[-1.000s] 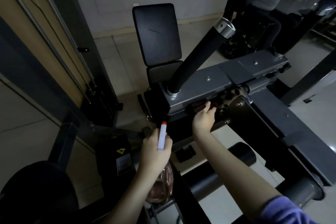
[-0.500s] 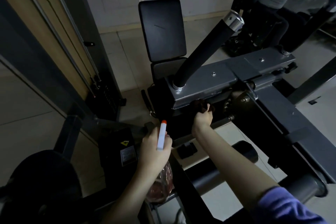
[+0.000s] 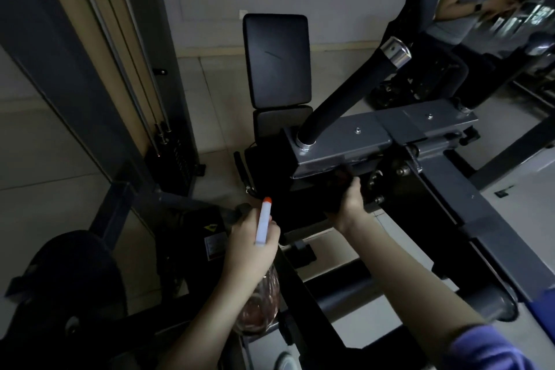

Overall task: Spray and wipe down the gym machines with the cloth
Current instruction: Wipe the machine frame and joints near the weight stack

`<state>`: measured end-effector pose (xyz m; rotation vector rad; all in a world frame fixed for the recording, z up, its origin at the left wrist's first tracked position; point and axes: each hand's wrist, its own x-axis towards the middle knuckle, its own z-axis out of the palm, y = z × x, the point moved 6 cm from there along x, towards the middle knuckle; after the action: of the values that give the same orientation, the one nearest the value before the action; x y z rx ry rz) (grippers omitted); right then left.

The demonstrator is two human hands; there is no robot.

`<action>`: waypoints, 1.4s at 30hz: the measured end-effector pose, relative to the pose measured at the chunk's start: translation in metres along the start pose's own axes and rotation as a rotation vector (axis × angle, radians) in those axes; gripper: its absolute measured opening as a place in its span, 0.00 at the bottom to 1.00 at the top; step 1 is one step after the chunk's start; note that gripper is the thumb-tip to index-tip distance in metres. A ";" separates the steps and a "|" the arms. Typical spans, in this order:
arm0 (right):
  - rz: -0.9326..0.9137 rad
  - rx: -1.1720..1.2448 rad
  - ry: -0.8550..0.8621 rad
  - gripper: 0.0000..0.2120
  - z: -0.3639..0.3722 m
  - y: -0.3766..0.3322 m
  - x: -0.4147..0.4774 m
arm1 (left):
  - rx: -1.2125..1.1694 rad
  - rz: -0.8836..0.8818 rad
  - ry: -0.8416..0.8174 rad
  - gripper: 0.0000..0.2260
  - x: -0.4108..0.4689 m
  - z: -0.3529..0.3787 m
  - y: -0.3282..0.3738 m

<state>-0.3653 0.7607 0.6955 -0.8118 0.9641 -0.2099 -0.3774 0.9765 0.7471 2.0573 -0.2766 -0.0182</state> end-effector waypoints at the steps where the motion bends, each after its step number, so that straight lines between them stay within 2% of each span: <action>1: -0.001 0.035 -0.029 0.30 0.012 0.003 -0.006 | -0.008 -0.006 -0.003 0.04 -0.001 0.000 0.001; 3: -0.060 0.004 -0.030 0.27 0.034 0.012 -0.018 | -0.025 -0.011 -0.004 0.04 -0.003 0.000 0.000; 5: -0.113 -0.058 0.036 0.28 0.044 0.027 -0.033 | -0.033 -0.018 -0.006 0.06 -0.007 0.000 0.000; 8: -0.078 -0.118 0.064 0.27 0.049 0.050 -0.027 | -0.038 -0.028 -0.024 0.09 -0.011 -0.001 -0.002; 12: -0.137 -0.146 0.116 0.25 0.041 0.046 -0.023 | -0.012 -0.027 -0.018 0.04 -0.018 -0.009 -0.008; 15: -0.111 -0.093 0.096 0.25 0.040 0.047 -0.023 | 0.003 -0.016 -0.023 0.04 -0.026 -0.017 -0.011; 18: -0.028 -0.050 -0.022 0.22 0.049 0.052 -0.033 | 0.003 -0.044 -0.059 0.04 -0.035 -0.019 -0.017; 25: 0.031 -0.363 -0.193 0.14 0.052 0.042 -0.065 | -0.036 -0.104 -0.115 0.04 -0.055 -0.010 -0.026; 32: 0.068 -0.789 -0.235 0.15 0.029 0.042 -0.102 | -0.055 -0.117 -0.155 0.05 -0.081 -0.023 -0.038; 36: -0.073 -0.981 -0.241 0.18 0.030 0.052 -0.134 | -0.065 -0.158 -0.102 0.05 -0.105 -0.040 -0.057; 39: -0.196 -0.992 -0.284 0.13 0.040 0.071 -0.163 | -0.035 -0.219 -0.067 0.04 -0.128 -0.053 -0.081; 42: -0.263 -1.054 -0.326 0.14 0.044 0.110 -0.187 | 0.003 -0.252 -0.005 0.07 -0.159 -0.067 -0.106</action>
<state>-0.4580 0.9531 0.7535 -1.8768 0.6100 0.2381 -0.5039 1.1153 0.6708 2.0833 -0.0194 -0.1776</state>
